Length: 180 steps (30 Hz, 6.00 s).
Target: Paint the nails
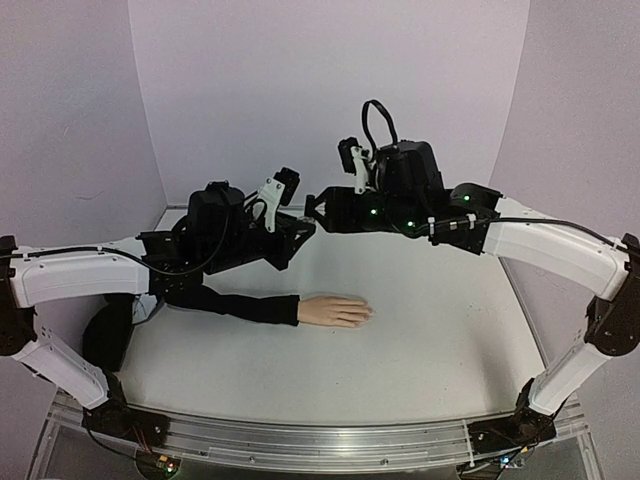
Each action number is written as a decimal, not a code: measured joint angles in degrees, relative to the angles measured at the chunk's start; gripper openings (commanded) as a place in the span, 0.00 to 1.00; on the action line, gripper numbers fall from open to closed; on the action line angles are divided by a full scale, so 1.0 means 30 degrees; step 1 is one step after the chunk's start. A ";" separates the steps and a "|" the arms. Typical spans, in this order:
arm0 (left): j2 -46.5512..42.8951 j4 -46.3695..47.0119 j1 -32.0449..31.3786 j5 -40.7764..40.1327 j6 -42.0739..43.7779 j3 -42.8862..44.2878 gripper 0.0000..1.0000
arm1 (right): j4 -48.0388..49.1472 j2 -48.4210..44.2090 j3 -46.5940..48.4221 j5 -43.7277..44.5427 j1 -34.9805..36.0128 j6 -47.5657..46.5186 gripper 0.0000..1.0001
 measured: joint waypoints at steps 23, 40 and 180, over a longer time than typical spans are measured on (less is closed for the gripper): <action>0.0115 -0.0239 -0.0175 -0.0812 -0.0023 0.0000 0.00 | -0.1184 0.2402 0.2947 0.0981 0.0480 -0.0368 0.04; -0.2514 0.0322 0.3111 2.0564 -0.1809 -0.2077 0.00 | 0.2027 -0.1418 -0.2018 -1.4452 -0.0214 -0.8045 0.15; -0.0590 0.0350 0.0238 0.0416 0.0702 -0.1317 0.00 | -0.1610 0.0746 0.2153 -0.1674 -0.0315 0.0510 0.62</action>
